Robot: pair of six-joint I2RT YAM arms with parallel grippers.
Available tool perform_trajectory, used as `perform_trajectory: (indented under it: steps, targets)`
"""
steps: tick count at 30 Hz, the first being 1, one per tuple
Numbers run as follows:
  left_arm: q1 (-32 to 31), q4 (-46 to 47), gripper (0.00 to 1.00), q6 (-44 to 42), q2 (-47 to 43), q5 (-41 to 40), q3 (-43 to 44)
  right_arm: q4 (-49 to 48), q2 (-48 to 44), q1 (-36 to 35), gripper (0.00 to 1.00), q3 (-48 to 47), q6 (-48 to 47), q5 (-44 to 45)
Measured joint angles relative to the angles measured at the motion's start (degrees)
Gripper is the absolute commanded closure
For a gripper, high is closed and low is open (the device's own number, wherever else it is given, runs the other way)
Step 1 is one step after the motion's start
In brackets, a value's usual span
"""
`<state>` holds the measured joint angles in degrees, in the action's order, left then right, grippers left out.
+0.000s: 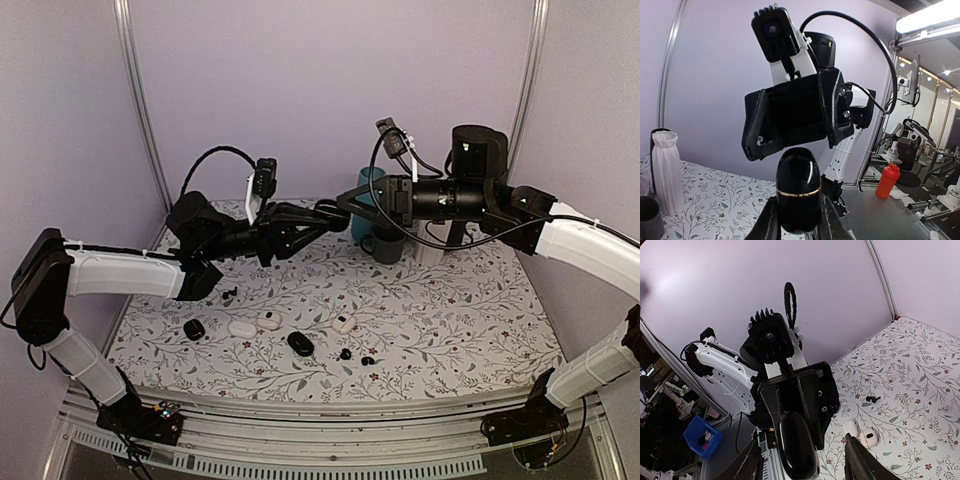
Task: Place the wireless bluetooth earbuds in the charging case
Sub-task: Pass from the left arm to the right
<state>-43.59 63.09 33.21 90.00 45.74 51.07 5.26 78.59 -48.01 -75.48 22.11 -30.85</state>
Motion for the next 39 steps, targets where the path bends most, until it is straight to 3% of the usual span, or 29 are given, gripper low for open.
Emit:
perform_trajectory:
  steps: [4,16,25,30,35,38,39]
  targets:
    - [0.1,0.0,1.00,1.1,0.0,0.0,0.4,-1.4,0.0,0.0,0.45,0.9,0.0,-0.5]
    - [0.6,1.5,1.00,7.5,1.8,0.3,2.1,-4.4,0.4,-0.4,0.60,3.2,0.0,-2.3]
    - [0.7,2.7,0.97,10.5,2.2,1.2,2.5,-6.6,0.5,-0.4,0.88,3.9,0.7,-2.3]
    - [0.8,2.5,0.75,11.2,2.2,1.4,3.1,-7.4,0.5,-0.3,0.96,4.0,0.6,-2.1]
    - [0.8,-0.9,0.42,9.4,1.8,0.1,3.2,-8.4,0.0,-0.4,0.96,6.0,1.2,-1.1]
    - [0.9,-6.2,0.35,6.8,0.0,-2.1,2.8,-8.8,-1.2,-0.3,0.96,9.6,1.7,-0.3]
    - [0.9,-8.0,0.21,5.7,-0.9,-3.0,2.5,-8.8,-1.5,-0.3,0.96,10.5,2.0,0.1]
